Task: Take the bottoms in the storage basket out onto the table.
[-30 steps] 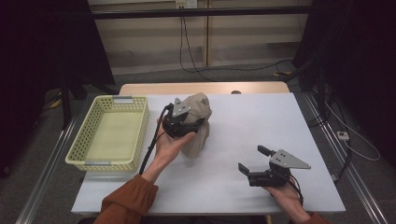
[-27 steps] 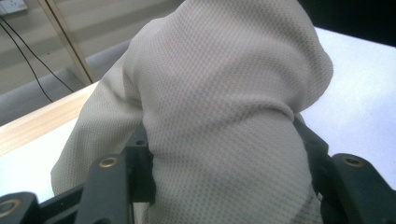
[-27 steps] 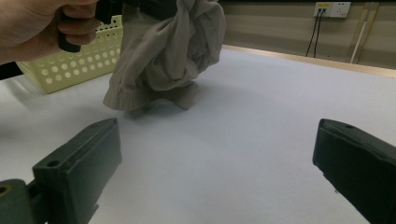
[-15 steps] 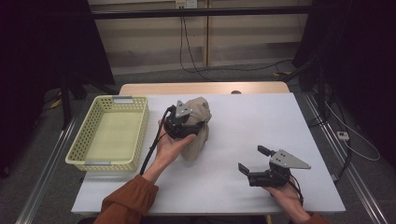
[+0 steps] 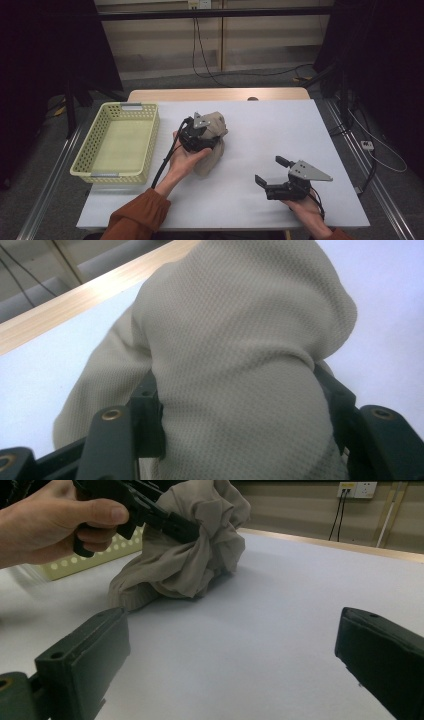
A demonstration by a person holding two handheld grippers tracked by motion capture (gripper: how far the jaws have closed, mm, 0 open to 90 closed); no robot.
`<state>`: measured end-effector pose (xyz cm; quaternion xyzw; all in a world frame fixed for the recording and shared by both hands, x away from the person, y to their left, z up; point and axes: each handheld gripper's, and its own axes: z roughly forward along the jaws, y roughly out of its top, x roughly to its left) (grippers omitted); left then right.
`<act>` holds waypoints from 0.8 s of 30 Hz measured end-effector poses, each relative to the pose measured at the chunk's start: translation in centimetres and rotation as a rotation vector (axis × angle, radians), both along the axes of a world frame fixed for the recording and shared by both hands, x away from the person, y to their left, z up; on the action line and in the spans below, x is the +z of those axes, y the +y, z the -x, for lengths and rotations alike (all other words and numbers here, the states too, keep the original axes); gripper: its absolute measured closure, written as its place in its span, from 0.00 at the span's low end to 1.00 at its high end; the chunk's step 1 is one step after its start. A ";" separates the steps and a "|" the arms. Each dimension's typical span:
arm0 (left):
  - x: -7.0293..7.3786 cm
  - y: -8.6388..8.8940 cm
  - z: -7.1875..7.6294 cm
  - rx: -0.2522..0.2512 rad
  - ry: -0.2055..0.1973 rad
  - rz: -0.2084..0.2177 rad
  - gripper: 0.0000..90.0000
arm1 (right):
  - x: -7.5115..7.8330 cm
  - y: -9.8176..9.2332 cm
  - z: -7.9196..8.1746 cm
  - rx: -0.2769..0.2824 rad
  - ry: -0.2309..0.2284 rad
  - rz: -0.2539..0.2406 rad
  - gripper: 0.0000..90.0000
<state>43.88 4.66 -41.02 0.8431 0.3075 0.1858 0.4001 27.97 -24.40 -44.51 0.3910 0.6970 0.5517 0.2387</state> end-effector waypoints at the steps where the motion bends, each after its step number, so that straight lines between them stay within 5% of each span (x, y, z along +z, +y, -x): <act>1: -0.1 0.0 0.0 -0.002 0.006 -0.004 0.43 | 0.0 0.0 0.0 0.000 -0.001 0.000 0.01; 24: -1.5 0.5 -1.2 0.028 0.097 -0.026 0.34 | 0.0 0.0 0.0 0.003 0.004 0.001 0.01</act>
